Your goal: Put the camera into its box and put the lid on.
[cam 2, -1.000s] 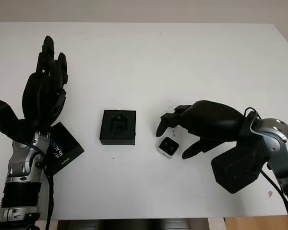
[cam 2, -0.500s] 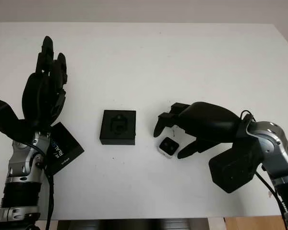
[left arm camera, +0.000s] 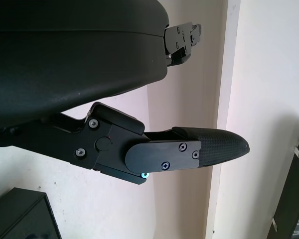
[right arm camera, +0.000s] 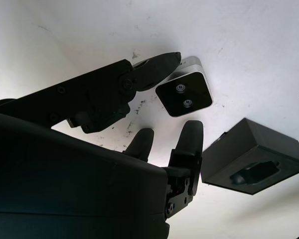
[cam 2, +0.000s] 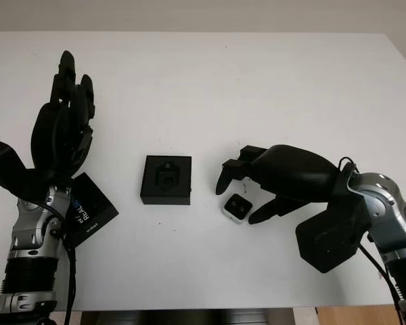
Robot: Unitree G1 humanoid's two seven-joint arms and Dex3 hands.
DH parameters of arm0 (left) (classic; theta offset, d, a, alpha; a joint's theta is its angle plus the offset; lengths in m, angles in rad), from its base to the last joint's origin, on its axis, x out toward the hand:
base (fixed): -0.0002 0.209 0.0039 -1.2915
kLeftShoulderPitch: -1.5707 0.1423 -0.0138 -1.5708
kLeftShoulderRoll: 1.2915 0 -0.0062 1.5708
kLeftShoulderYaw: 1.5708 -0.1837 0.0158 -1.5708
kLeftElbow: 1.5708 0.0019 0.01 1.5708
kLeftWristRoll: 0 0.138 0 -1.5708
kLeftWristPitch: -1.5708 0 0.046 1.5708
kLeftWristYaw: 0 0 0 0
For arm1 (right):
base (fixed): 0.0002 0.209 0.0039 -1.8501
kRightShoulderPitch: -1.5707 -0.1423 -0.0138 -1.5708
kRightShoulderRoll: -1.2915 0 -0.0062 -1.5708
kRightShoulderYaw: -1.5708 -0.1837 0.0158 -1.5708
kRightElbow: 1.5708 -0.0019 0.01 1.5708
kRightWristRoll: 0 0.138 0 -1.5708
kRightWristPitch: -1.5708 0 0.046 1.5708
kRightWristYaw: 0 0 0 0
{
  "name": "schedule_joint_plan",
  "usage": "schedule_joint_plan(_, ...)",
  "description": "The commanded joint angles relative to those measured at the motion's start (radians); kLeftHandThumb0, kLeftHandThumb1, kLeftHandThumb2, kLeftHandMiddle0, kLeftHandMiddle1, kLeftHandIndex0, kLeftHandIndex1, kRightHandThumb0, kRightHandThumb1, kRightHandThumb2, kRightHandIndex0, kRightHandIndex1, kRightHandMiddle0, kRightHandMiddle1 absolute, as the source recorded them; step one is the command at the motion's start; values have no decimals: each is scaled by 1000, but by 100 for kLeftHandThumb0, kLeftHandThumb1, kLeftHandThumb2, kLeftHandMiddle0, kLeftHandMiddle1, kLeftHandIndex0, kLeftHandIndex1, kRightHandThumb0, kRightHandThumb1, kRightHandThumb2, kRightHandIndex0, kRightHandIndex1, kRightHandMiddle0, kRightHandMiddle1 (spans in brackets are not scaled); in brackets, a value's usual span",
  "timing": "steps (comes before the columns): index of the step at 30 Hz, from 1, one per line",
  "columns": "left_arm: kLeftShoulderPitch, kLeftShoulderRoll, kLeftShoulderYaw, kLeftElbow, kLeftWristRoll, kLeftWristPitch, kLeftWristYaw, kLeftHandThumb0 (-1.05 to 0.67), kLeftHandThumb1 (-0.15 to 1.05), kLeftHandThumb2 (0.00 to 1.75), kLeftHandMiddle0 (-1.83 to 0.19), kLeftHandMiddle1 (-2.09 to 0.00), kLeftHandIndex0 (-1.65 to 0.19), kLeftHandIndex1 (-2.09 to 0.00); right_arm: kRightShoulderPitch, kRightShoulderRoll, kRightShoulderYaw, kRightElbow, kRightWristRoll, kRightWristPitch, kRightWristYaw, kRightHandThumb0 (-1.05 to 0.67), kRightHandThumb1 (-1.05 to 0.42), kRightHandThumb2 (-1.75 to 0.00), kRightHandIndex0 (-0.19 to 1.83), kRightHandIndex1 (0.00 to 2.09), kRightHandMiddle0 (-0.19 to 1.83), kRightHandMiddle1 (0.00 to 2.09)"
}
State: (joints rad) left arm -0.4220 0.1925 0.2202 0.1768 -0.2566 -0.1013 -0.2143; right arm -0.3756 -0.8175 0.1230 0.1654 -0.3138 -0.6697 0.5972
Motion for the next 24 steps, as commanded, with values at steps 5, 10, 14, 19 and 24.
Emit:
schedule_joint_plan(5,2,3,1,-8,-1,-12,-5,-76,105,48,19,0,19,0,-7,4,12,21,-1,-15,-7,-28,-88,-6,14,114,18,116)
schedule_joint_plan(10,3,4,1,-15,-1,-4,-3,-76,105,48,19,0,19,0,-13,4,18,40,-11,-20,-15,-28,-88,-5,14,114,18,116)
schedule_joint_plan(14,4,3,3,-16,-5,-5,-5,-76,105,48,19,0,19,0,-15,7,21,57,-18,-28,-28,-28,-88,-5,15,116,19,117)
schedule_joint_plan(19,3,3,5,-10,-8,-13,-7,-76,105,48,19,0,19,0,-18,5,28,68,-26,-28,-30,-28,-88,-6,15,120,19,121)
schedule_joint_plan(24,4,6,6,-7,-11,-18,-15,-75,105,48,19,0,19,0,-20,5,33,72,-25,-15,-20,-27,-87,-5,14,121,20,122)
